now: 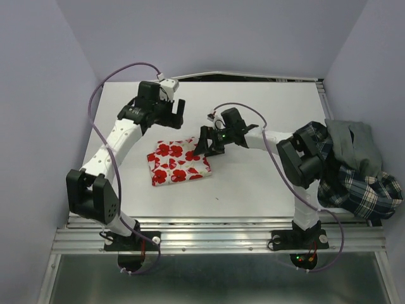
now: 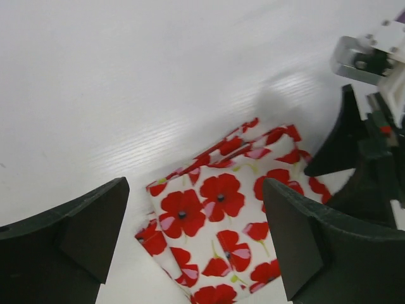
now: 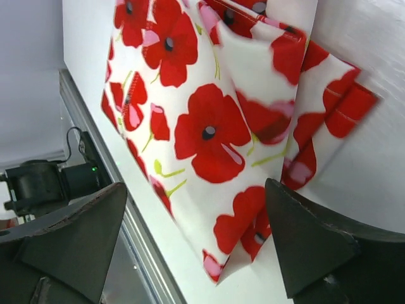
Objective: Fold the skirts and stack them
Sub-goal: Neatly place the folded skirt to the corner
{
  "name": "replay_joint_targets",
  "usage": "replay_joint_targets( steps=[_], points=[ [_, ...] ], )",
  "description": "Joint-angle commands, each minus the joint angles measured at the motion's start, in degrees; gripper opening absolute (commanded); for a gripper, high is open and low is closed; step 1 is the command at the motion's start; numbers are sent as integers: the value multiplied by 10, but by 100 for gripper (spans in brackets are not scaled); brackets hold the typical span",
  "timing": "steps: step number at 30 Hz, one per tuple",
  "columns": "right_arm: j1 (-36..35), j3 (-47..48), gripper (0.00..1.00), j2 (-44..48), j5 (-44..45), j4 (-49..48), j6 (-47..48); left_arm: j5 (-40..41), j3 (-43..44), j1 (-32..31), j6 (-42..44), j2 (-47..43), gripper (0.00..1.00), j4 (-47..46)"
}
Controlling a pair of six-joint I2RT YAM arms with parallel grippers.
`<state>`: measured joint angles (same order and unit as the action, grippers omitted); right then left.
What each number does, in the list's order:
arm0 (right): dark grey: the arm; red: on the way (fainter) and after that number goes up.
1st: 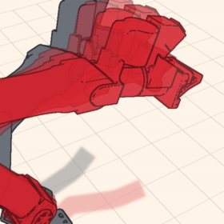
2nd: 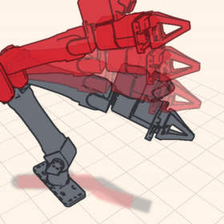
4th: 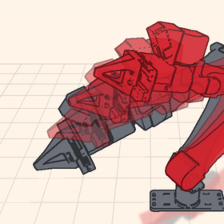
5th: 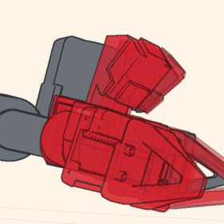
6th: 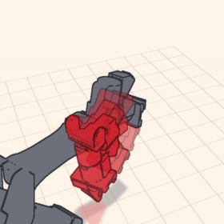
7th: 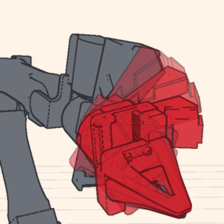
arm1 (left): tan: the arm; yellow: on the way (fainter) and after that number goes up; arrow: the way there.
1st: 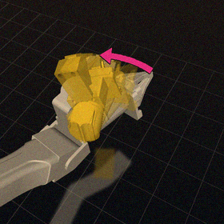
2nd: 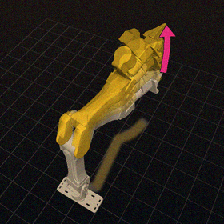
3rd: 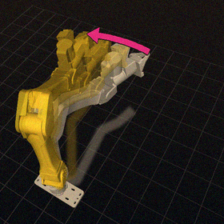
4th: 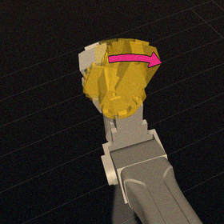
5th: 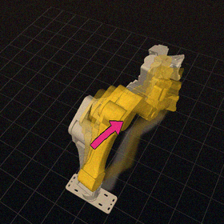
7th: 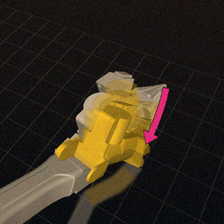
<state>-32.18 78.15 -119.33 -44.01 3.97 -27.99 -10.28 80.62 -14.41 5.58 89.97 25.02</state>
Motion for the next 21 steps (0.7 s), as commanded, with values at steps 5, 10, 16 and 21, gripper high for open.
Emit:
replay_joint_targets(
  steps=[5,10,16,21],
  points=[
    [83,-61,100,160,89,-18,-73,13,-96,-90,-128,27,95,69],
    [167,-66,100,180,91,6,-63,18,-127,-109,-183,70,87,60],
    [197,-54,100,190,114,38,-20,46,-122,-115,-190,165,79,50],
    [197,-34,100,194,114,75,42,90,-41,-93,-178,242,76,79]
  ],
)
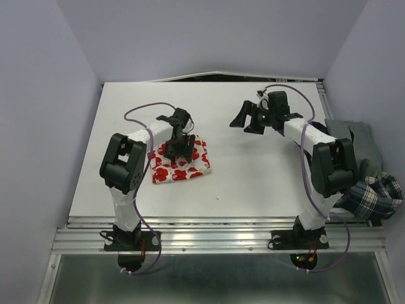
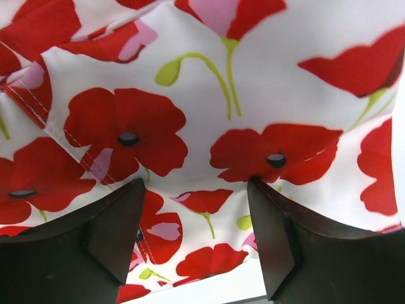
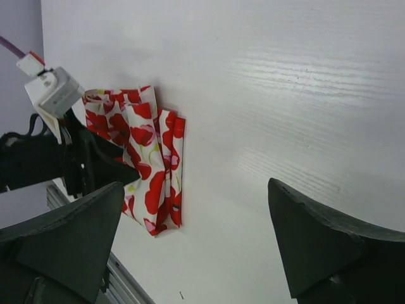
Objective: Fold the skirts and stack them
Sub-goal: Neatly place the folded skirt to the corner
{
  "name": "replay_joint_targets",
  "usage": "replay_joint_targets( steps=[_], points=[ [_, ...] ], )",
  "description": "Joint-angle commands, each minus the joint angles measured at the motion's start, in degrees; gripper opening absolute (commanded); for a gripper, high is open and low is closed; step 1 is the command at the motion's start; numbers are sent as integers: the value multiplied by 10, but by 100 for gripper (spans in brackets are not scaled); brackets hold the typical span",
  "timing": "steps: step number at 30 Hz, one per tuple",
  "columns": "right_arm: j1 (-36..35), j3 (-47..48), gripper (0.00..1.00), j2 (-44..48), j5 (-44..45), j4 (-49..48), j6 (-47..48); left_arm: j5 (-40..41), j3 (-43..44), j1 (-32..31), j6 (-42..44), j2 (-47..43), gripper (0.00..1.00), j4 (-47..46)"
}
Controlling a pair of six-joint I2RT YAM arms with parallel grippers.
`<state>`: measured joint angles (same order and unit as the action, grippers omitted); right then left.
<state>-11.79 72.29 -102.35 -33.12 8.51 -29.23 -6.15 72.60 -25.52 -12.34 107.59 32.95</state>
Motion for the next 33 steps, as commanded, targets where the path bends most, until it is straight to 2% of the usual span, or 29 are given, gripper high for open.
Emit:
replay_joint_targets(
  steps=[1,5,9,10,14,16,21,23,27,29,33],
  points=[
    [-7,28,100,25,7,40,62,47,56,19,1,78,74,4],
    [-7,48,100,30,28,61,102,33,167,7,2,154,69,5],
    [-7,77,100,37,47,82,126,29,280,3,1,211,69,-2],
    [-7,81,100,37,54,83,129,26,331,1,-2,233,69,-3],
    [-13,117,100,30,92,86,129,25,443,-6,-15,263,74,4],
    [-28,132,100,26,118,91,131,25,468,-6,-15,250,76,-1],
    [-103,173,100,-2,253,91,125,55,437,16,-2,116,79,-49],
    [-136,193,97,-15,300,85,109,55,408,47,-4,50,80,-71],
    [-189,244,91,-67,332,83,96,96,375,96,-2,-36,81,-76],
    [-224,269,88,-108,358,88,96,111,342,117,0,-78,87,-75],
    [-263,340,84,-190,375,106,77,111,260,139,-1,-140,91,-76]
  ],
)
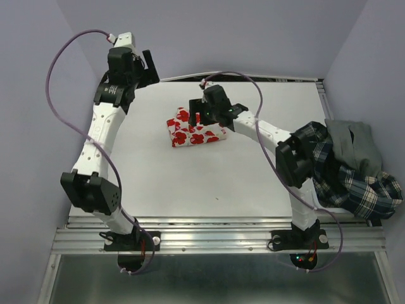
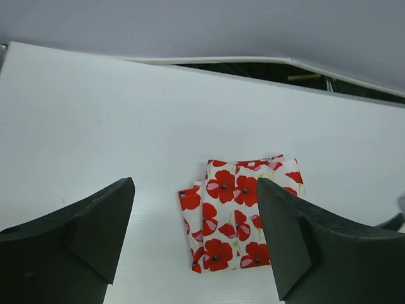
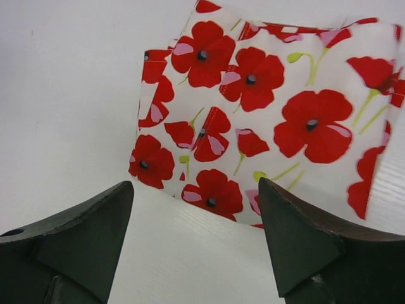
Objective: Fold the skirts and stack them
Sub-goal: Neatly place the folded skirt to the corner
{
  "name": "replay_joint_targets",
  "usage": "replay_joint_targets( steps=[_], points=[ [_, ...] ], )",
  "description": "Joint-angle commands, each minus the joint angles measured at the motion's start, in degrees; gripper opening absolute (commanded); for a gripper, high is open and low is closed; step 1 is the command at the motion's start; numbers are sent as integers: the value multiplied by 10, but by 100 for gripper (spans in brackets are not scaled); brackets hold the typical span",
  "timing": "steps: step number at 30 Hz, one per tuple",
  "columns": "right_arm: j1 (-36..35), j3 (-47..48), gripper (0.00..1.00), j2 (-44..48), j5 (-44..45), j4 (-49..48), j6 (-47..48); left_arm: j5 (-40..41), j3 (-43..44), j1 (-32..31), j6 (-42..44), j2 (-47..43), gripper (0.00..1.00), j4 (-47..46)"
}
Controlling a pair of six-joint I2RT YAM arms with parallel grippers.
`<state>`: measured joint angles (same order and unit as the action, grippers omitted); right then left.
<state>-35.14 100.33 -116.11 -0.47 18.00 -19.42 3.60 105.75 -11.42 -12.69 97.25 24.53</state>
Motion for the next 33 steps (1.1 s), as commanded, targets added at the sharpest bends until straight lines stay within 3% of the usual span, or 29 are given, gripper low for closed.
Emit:
replay_joint_targets(
  steps=[1,7,14,24,33],
  points=[
    [-29,91,84,-69,50,23,-25,12,-86,0,2,-45,95,6],
    [-56,151,82,-181,68,48,-34,-17,-175,11,12,-100,96,-17],
    [-35,125,82,-228,112,63,31,-33,-165,16,12,-95,96,-8],
    [154,7,82,-184,93,62,125,-80,-158,21,15,-73,96,-1],
    [270,21,80,-198,74,65,214,-91,-151,22,26,-66,96,5]
  ],
)
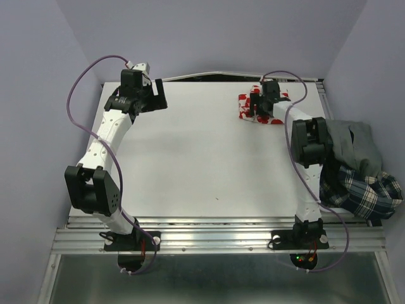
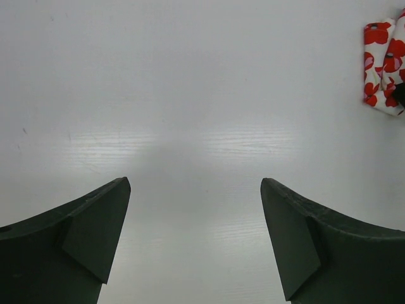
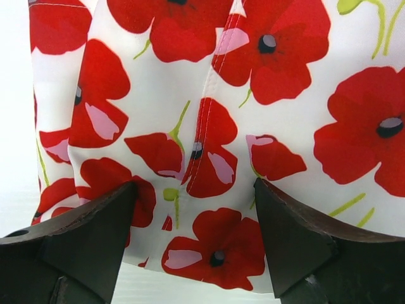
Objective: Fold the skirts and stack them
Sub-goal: Neatly place the folded skirt to the corner, then grab the skirt from the pile
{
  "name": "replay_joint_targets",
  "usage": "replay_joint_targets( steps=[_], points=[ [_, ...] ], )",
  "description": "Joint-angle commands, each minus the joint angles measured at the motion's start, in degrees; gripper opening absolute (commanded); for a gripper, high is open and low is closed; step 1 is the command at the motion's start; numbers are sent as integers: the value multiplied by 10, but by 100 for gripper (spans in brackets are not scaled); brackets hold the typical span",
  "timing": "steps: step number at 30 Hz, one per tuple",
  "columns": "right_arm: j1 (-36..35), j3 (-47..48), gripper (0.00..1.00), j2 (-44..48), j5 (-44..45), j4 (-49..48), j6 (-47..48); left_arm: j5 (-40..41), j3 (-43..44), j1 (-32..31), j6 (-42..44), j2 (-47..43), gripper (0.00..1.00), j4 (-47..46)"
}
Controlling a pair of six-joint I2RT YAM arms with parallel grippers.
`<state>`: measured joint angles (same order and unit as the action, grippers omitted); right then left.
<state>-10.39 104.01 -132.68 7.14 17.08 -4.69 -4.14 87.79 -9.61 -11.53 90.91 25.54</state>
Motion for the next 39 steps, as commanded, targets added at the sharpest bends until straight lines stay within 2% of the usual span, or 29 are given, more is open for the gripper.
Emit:
replay_joint_targets(
  steps=[1,11,17,19,25,28,31,36,39],
  points=[
    [28,-14,80,-34,-6,74,75,-15,28,4,15,-3,97,-6],
    [53,-7,80,-32,-6,69,137,-29,20,6,22,-4,98,-6],
    [53,15,95,9,-24,67,137,-38,25,6,32,-6,99,-7],
    [53,57,100,40,-49,93,125,-49,28,6,41,-13,99,-14],
    [53,189,100,122,-92,150,109,-47,14,6,63,-52,99,-59],
    [53,207,100,178,-87,192,115,-46,-8,6,72,-82,99,-82],
    [53,170,100,250,-46,224,141,-59,-31,6,85,-111,99,-87],
    [71,-23,100,406,23,256,187,-89,-52,6,159,-145,99,-43],
    [113,-109,100,465,41,273,210,-113,-82,6,181,-178,99,-35]
  ],
)
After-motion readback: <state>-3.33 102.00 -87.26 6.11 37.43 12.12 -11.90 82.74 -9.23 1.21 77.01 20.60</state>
